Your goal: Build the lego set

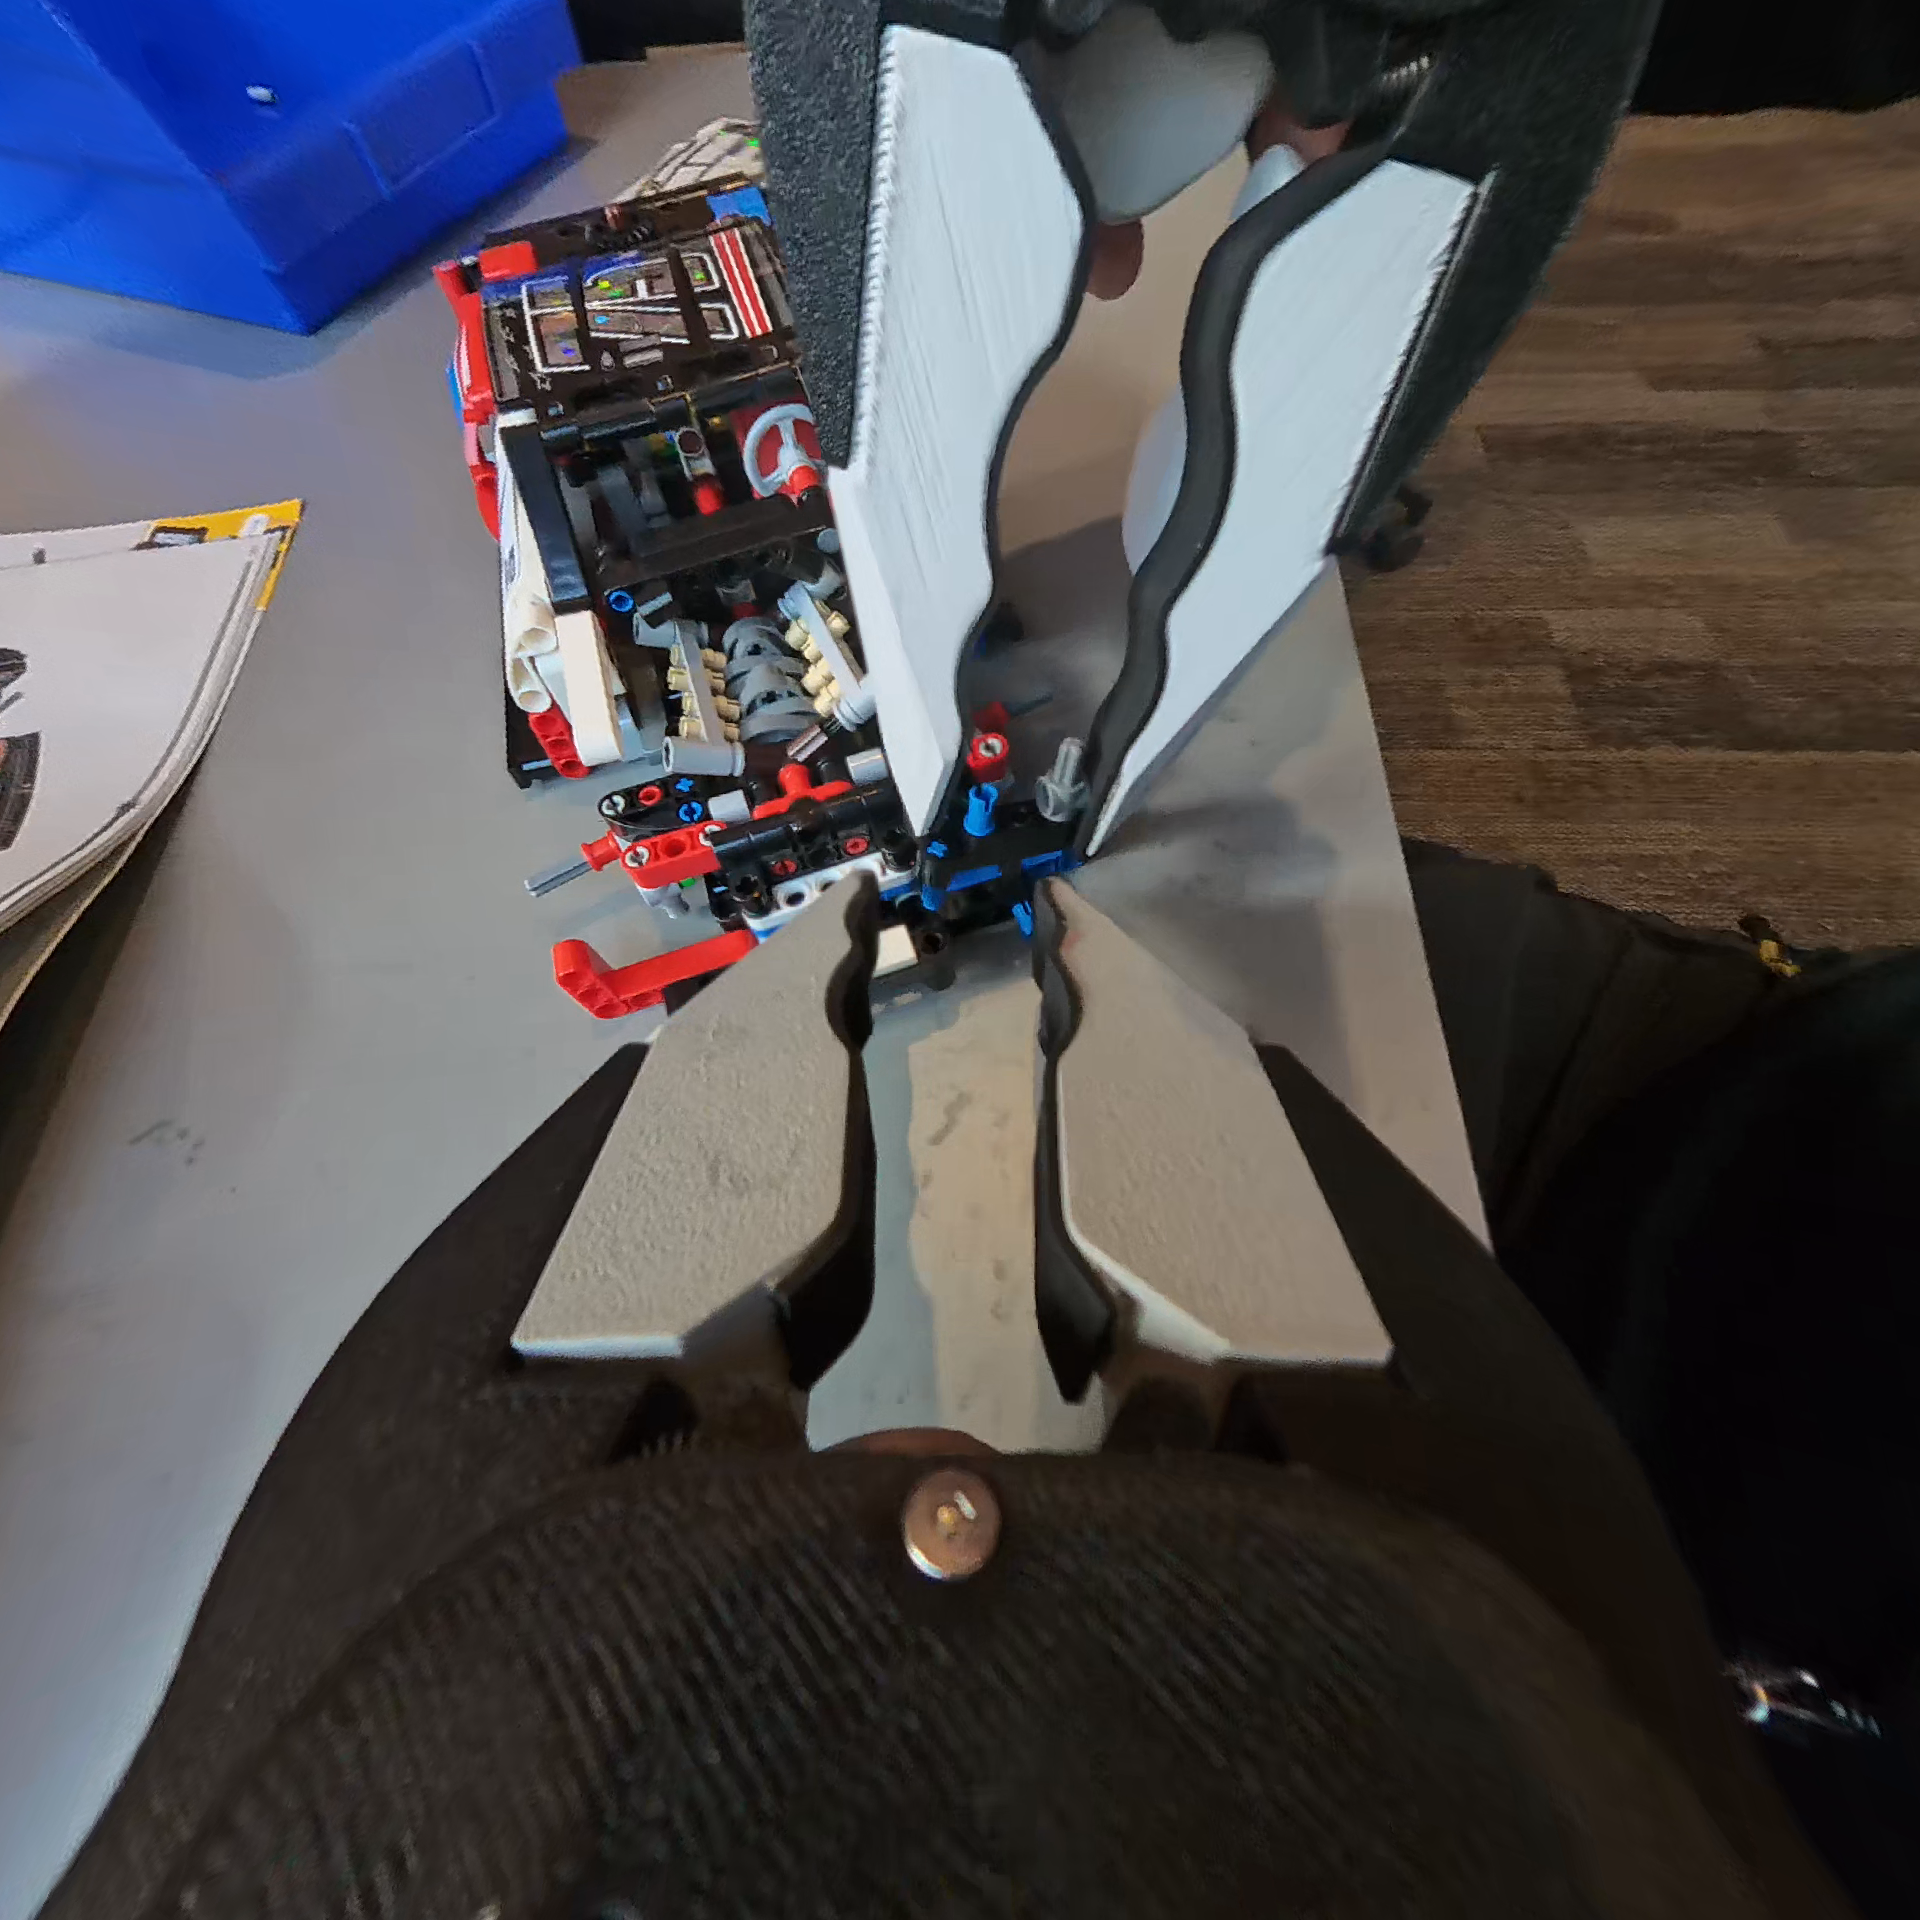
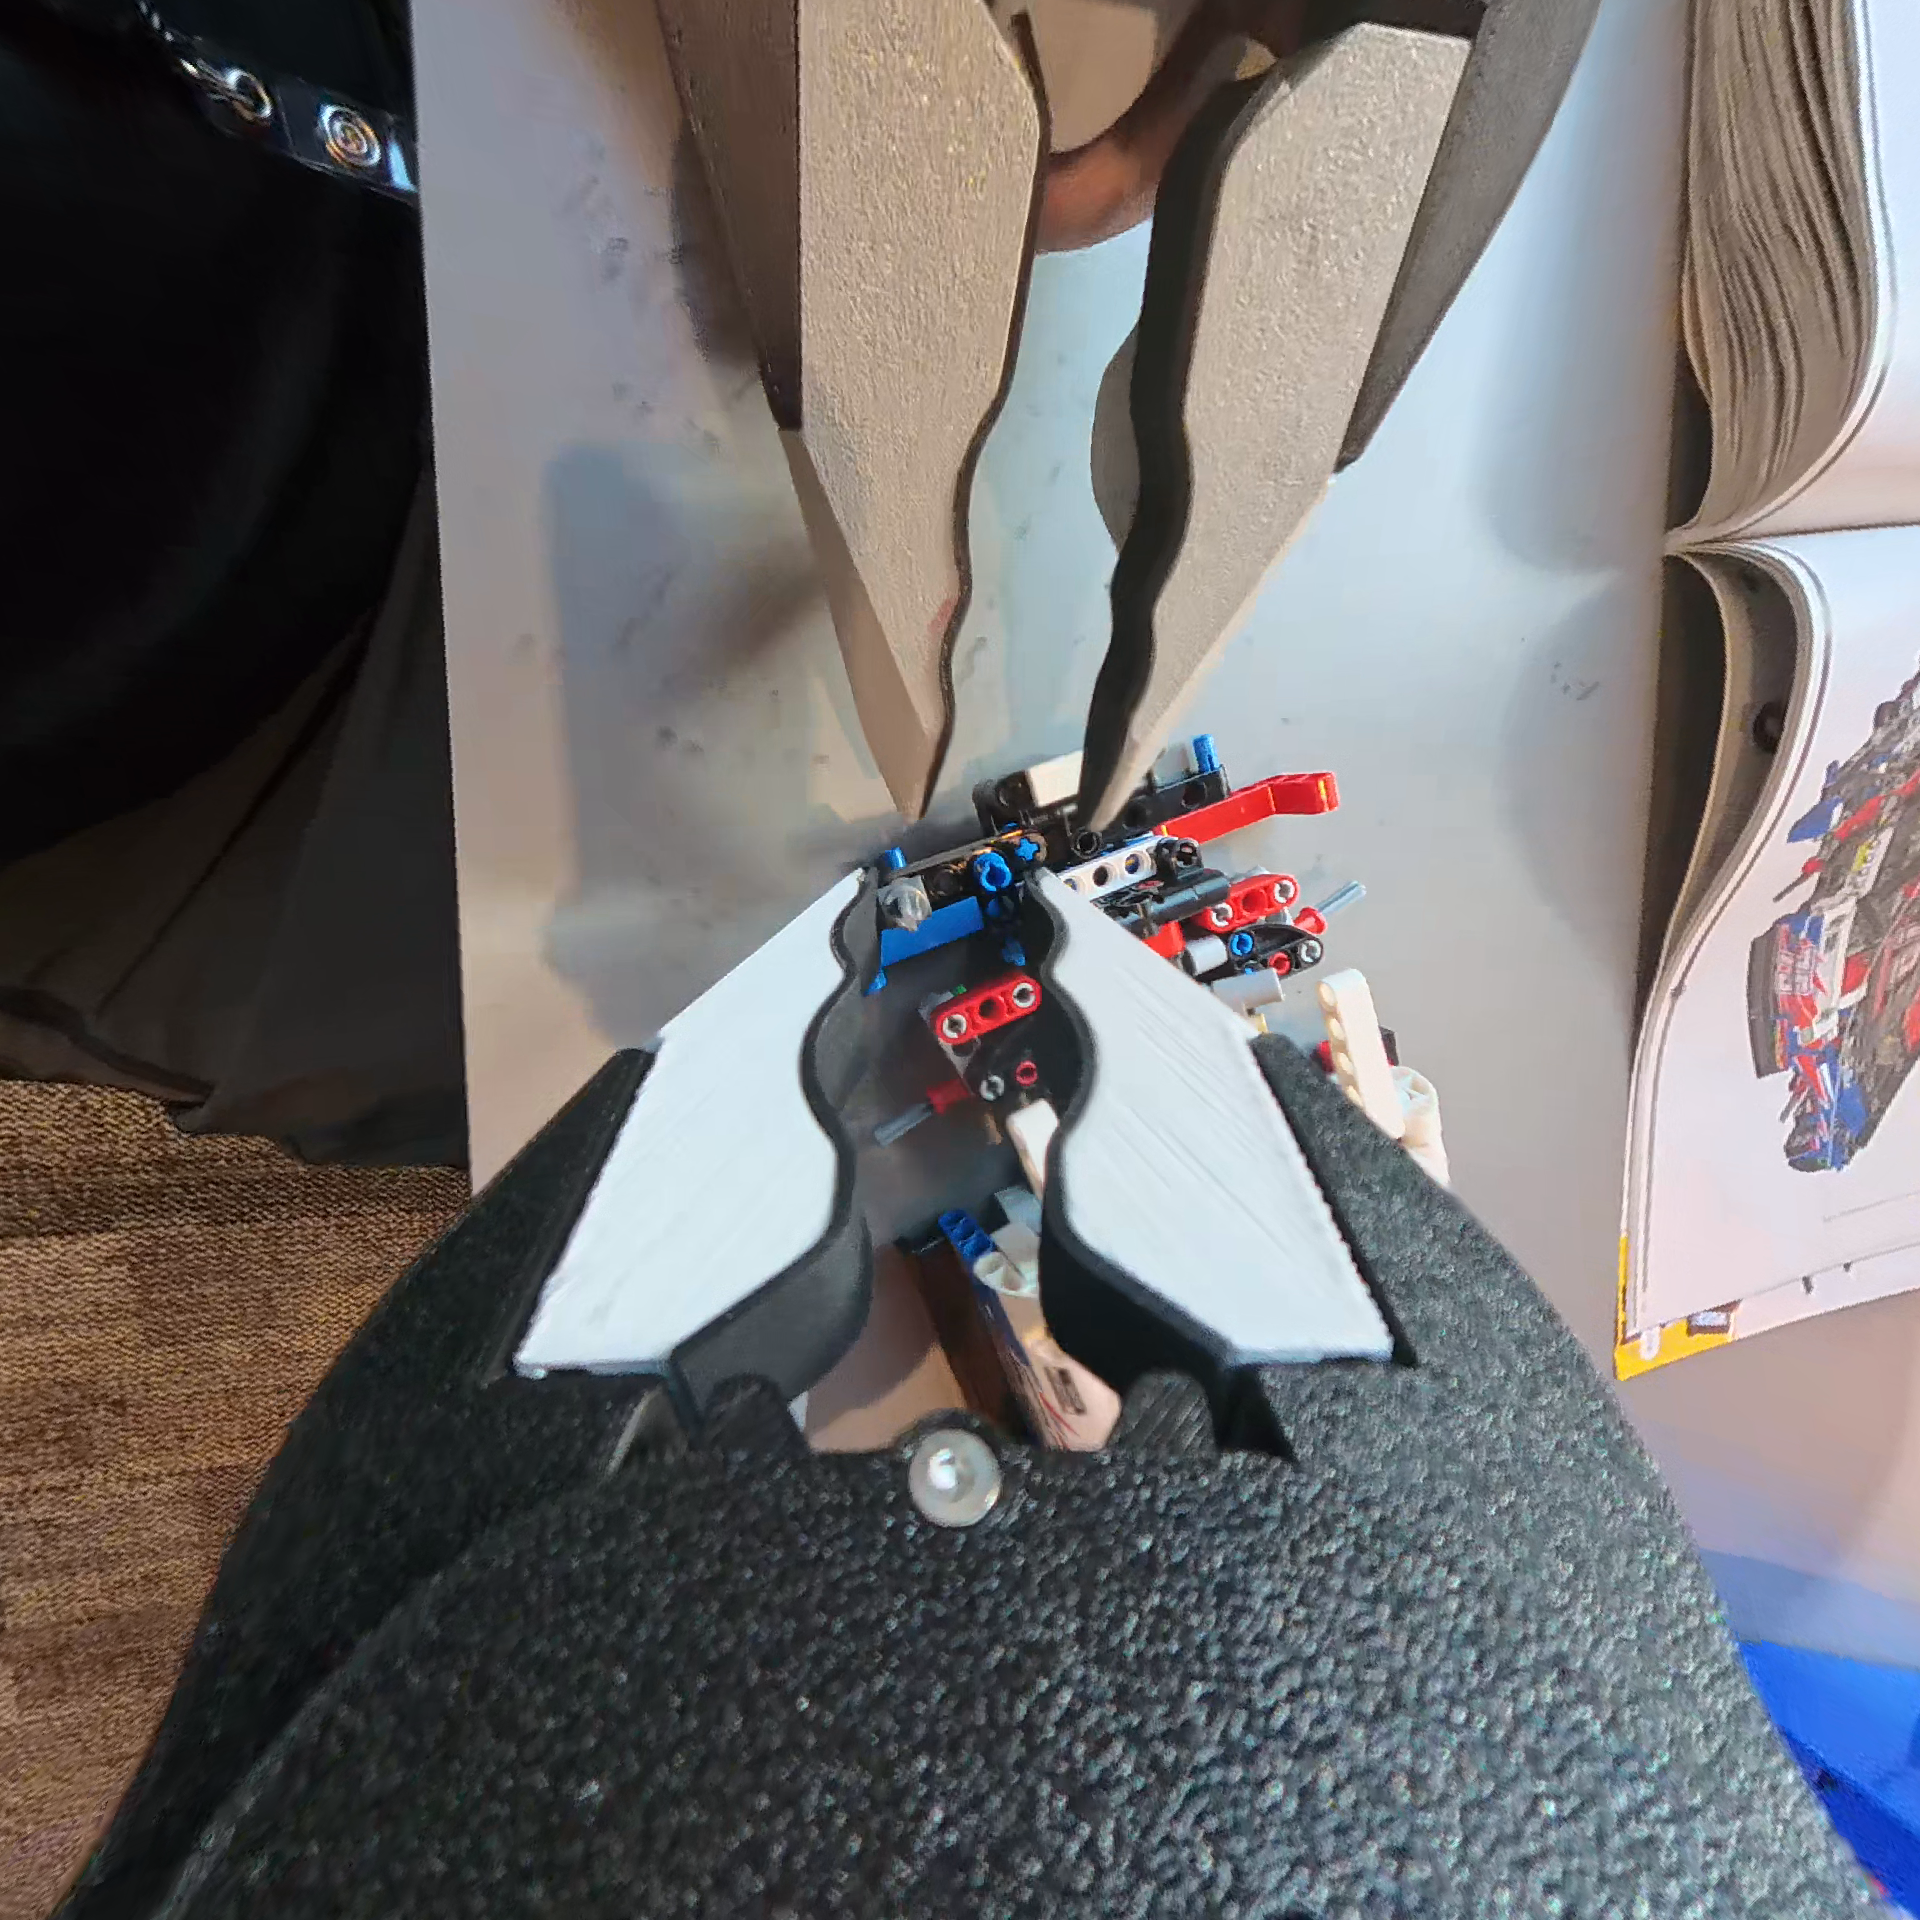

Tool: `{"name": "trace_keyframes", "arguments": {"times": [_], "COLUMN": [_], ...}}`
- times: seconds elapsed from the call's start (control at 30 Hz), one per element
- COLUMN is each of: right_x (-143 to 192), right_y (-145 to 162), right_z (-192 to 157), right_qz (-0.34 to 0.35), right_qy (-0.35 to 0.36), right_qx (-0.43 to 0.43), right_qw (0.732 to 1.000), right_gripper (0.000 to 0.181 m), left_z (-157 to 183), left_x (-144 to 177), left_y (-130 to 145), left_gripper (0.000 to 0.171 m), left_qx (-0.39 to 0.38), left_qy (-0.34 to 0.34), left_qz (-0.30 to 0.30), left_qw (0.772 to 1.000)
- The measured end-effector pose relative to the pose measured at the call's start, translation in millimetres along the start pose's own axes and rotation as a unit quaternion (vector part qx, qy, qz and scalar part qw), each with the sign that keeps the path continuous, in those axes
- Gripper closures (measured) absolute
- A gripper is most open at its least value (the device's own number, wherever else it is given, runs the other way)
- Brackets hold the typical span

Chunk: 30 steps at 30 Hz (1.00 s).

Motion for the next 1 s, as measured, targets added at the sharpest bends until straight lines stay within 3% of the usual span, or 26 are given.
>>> {"name": "trace_keyframes", "arguments": {"times": [0.47, 0.67, 1.0], "right_x": [10, 13, 13], "right_y": [0, -4, -13], "right_z": [0, 4, 14], "right_qz": [0.053, 0.069, 0.055], "right_qy": [-0.026, -0.034, -0.036], "right_qx": [-0.002, -0.015, -0.041], "right_qw": [0.998, 0.997, 0.997], "right_gripper": [0.155, 0.155, 0.155], "left_z": [1, 0, -9], "left_x": [-9, -7, 0], "left_y": [-1, -3, -3], "left_gripper": [0.169, 0.162, 0.169], "left_qx": [-0.036, -0.025, -0.003], "left_qy": [-0.018, -0.012, -0.028], "left_qz": [-0.021, -0.007, 0.012], "left_qw": [0.999, 1.000, 1.000]}}
Point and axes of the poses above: each gripper's, where its closed fingertips meet, x back along the fingers, y out of its underside, z = x × y across the jaws, the point moved 5 cm from there along x, back along the fingers, and after that the axes turned 4 degrees about y, right-handed, at the moved point
